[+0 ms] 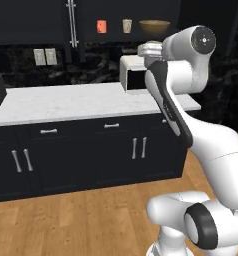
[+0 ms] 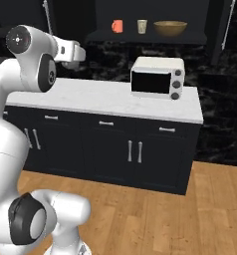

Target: Gather all objects into one cabinet and sort the glasses and bowls to opposite sides.

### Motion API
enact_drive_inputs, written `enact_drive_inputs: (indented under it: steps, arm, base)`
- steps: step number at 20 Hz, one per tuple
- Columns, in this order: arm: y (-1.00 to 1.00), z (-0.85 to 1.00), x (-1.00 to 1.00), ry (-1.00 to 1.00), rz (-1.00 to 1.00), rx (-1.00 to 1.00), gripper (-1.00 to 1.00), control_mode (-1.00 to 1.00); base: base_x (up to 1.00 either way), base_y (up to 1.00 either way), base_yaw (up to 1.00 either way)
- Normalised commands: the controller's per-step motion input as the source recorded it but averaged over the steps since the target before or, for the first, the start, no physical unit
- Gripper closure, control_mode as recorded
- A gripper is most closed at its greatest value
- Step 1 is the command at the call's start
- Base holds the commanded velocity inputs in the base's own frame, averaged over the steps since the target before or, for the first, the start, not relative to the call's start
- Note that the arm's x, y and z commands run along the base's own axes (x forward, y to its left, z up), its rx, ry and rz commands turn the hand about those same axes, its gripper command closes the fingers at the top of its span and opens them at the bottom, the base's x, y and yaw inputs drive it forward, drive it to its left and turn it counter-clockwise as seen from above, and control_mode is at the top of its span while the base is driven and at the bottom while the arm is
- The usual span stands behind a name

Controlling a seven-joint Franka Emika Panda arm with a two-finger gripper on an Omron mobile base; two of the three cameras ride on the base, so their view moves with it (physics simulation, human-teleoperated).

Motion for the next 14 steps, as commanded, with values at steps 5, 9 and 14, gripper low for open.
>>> enact_drive_inputs:
  steps: [5,9,14]
  arm:
    - [-0.05,0.44,0.14,0.0,0.0,0.0,1.0,-1.0]
    - [0.0,0.3,0.09,0.0,0.0,-0.01,1.0,-1.0]
    - [0.0,0.04,0.0,0.0,0.0,-0.01,1.0,-1.0]
  base:
    - [0.0,0.0,0.0]
    - [0.0,0.0,0.0]
    - [0.0,0.0,0.0]
